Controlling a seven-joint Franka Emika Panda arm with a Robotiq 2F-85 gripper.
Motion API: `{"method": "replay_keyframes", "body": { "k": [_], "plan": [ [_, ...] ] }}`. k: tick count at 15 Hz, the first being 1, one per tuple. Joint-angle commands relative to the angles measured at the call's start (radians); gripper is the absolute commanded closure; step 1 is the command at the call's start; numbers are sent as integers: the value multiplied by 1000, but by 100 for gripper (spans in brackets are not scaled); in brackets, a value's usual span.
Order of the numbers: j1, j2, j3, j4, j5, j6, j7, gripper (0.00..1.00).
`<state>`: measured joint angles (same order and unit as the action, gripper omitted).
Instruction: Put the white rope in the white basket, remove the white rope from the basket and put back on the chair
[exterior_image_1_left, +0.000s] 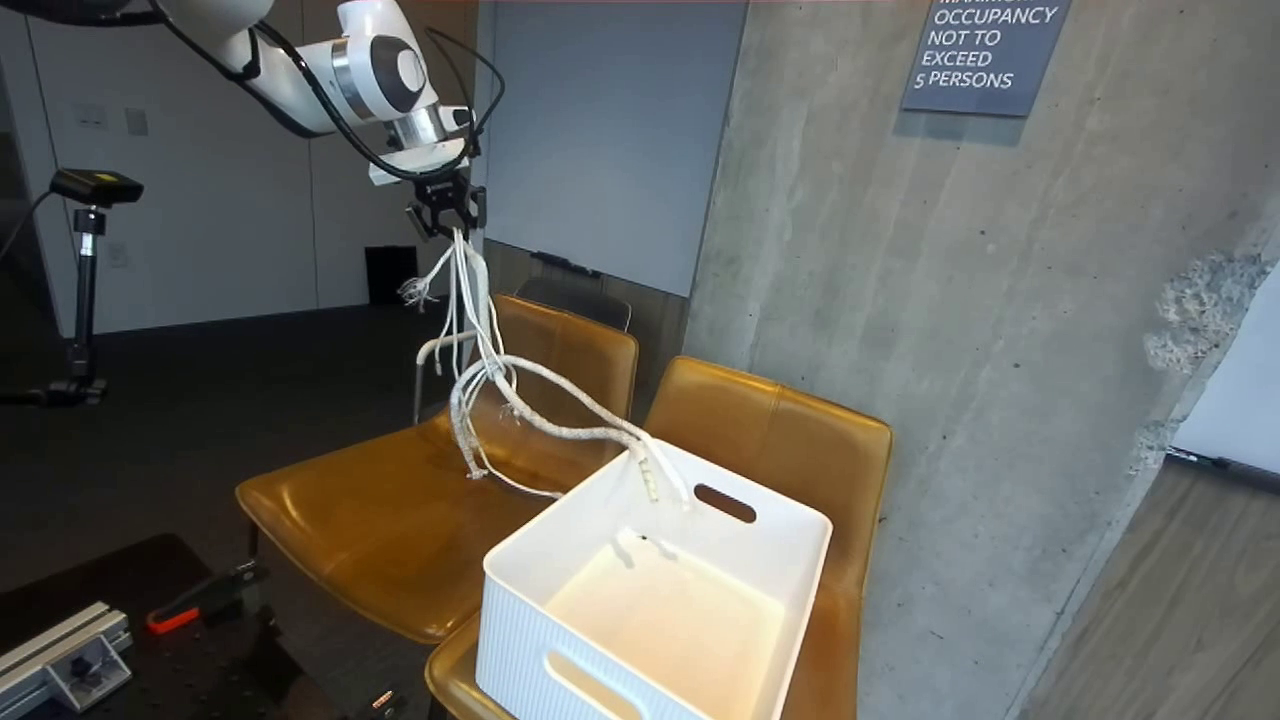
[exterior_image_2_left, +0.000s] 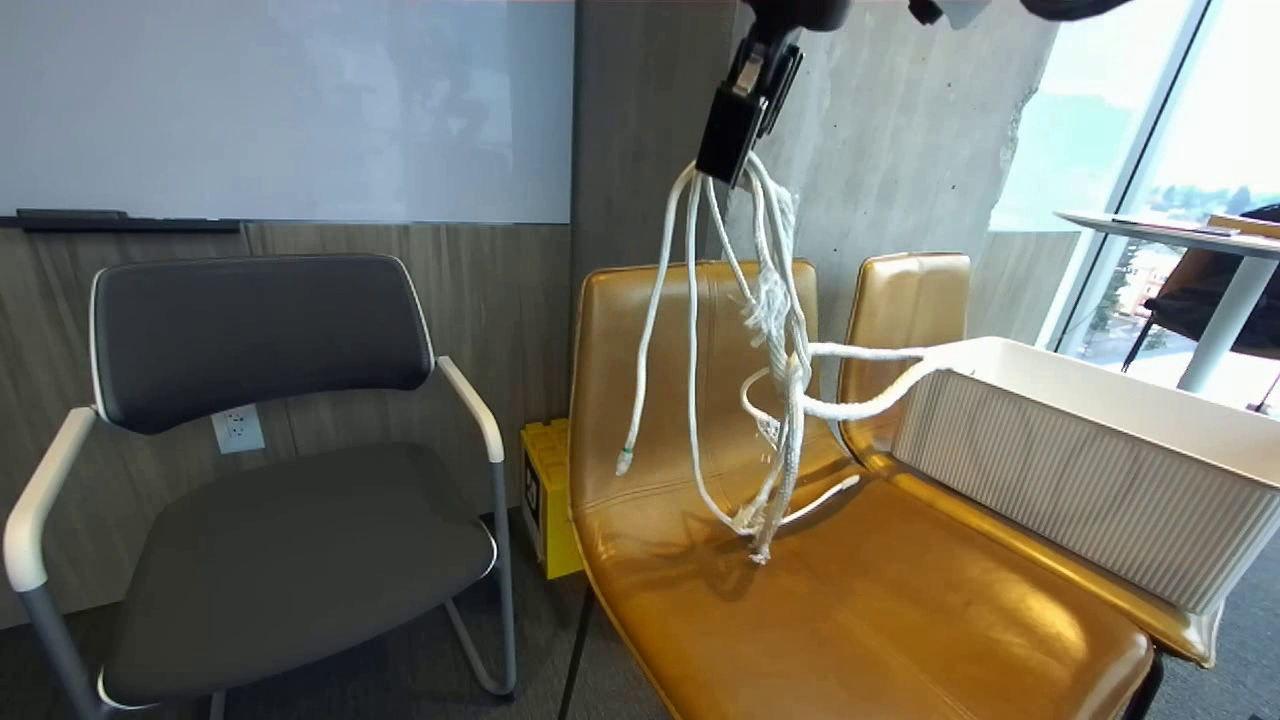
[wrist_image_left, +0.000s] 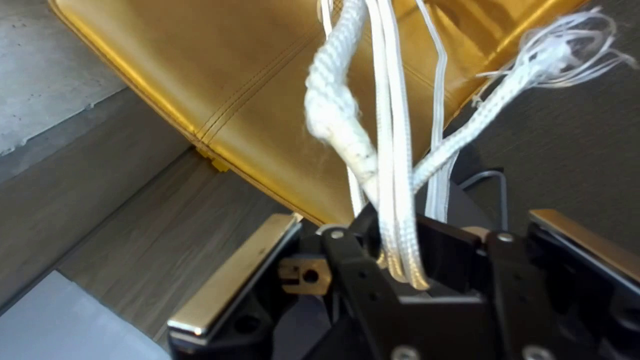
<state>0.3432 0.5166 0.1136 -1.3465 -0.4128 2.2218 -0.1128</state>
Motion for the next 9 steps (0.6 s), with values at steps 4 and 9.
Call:
{"method": "replay_keyframes", "body": {
  "k": [4, 9],
  "plan": [
    [-78, -118, -13, -281, 48, 70, 51, 98],
    [-141, -177, -19, -446, 79, 130, 58, 98]
  ]
}}
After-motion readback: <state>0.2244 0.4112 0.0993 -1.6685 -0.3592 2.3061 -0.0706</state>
